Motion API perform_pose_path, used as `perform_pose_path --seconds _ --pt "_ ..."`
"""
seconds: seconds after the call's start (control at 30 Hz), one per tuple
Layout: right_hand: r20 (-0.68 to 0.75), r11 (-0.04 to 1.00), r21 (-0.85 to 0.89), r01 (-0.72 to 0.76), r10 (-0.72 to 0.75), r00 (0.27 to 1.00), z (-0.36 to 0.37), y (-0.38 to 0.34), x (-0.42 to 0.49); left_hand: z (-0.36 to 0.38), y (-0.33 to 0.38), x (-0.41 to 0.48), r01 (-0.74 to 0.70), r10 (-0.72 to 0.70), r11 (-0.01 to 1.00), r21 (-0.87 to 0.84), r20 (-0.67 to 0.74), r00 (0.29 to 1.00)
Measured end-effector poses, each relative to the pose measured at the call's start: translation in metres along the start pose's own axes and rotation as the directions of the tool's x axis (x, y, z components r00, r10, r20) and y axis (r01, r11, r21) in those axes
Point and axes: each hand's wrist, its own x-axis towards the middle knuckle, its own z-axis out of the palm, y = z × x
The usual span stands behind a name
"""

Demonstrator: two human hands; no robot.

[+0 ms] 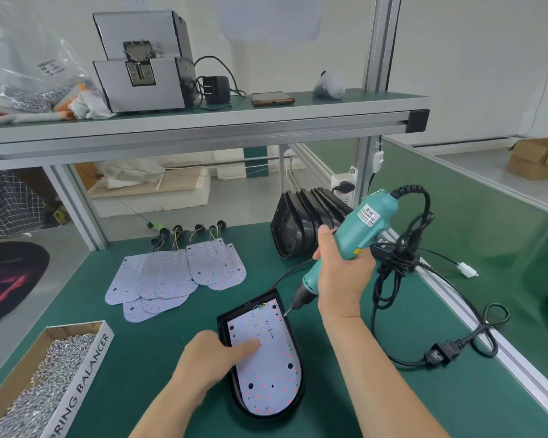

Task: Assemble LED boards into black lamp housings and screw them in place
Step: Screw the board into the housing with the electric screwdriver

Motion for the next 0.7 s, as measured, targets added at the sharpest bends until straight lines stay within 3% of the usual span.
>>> perform_pose_path --seconds 0.2,0.4,0.7 --pt "0.098 0.993 -0.084 0.086 -0.078 0.992 0.006 0.006 -0.001 0.005 0.013 0.004 0.129 -0.082 0.972 -0.197 0.23 0.97" --pt "0.213 0.978 -0.156 0.141 -0.106 0.971 0.005 0.022 -0.003 0.015 0.022 0.012 0.171 -0.101 0.95 -0.261 0.26 0.96" --pt "0.266 0.948 -0.222 0.227 -0.165 0.95 0.002 0.041 0.003 0.016 0.017 0.023 0.178 -0.102 0.955 -0.238 0.299 0.949"
